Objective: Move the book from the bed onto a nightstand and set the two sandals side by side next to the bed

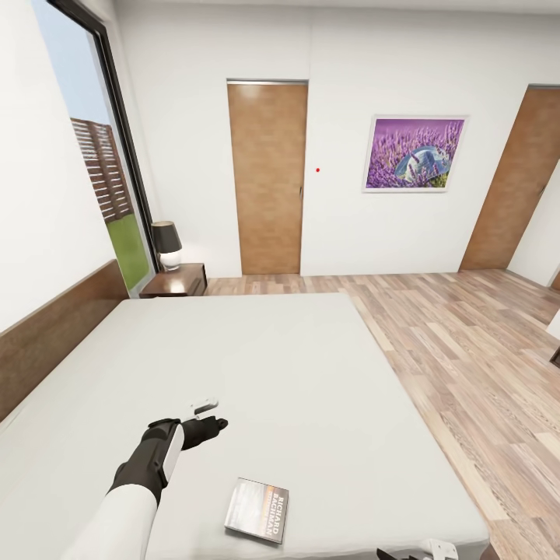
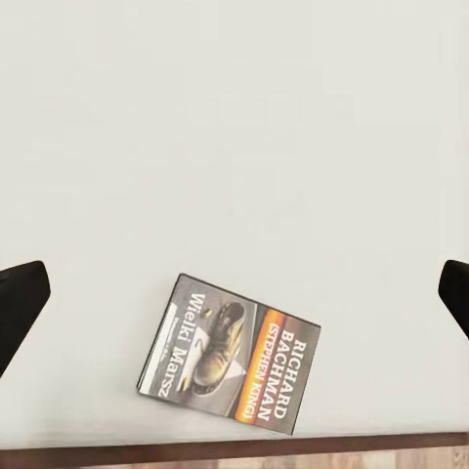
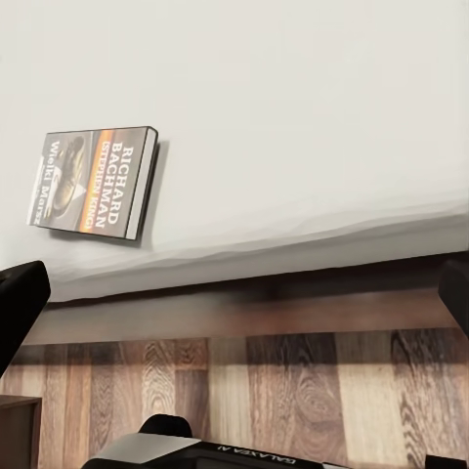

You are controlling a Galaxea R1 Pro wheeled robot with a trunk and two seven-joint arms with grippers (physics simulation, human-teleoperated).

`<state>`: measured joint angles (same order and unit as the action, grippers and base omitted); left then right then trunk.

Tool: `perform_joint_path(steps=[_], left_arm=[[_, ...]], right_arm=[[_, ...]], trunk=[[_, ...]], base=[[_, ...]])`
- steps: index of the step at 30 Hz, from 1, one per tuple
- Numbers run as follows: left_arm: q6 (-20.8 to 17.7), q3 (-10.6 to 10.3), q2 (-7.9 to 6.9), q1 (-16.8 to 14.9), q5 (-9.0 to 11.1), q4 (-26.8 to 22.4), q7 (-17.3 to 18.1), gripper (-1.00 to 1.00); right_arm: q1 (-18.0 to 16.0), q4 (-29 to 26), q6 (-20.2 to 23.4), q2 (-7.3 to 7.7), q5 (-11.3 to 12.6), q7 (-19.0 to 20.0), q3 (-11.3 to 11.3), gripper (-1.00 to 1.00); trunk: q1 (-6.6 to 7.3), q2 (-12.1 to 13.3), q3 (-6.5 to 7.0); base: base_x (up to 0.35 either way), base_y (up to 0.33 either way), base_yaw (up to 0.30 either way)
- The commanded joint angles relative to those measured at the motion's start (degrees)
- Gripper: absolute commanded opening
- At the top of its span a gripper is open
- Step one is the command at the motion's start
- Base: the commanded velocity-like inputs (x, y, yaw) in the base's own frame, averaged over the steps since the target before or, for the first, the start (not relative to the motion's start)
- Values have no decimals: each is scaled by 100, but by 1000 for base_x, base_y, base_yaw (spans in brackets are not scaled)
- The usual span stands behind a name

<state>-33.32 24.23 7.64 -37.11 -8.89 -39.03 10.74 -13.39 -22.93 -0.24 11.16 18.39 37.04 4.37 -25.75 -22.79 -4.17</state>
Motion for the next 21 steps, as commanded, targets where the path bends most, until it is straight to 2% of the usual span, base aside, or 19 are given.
perform_joint_path(steps=[1, 16, 19, 20, 21], left_arm=[[-26, 44, 10, -7, -61, -13, 51, 100], [42, 37, 20, -7, -54, -2, 82, 100], [98, 36, 25, -7, -52, -1, 233, 100], [168, 38, 22, -7, -58, 0, 601, 100], [172, 40, 21, -7, -59, 0, 627, 100]], right_arm=[[-6, 8, -2, 0, 26, 31, 11, 100], [-6, 16, -2, -2, 16, 17, 11, 100], [-6, 16, -2, -1, 18, 21, 11, 100], [-6, 16, -2, 0, 16, 22, 11, 100], [-6, 16, -2, 0, 16, 22, 11, 100]], trunk=[[-4, -13, -13], [-4, -13, -109], [-4, -13, -136], [-4, -13, -145], [-4, -13, -154]], base=[[0, 0, 0], [0, 0, 0], [0, 0, 0], [0, 0, 0], [0, 0, 0]])
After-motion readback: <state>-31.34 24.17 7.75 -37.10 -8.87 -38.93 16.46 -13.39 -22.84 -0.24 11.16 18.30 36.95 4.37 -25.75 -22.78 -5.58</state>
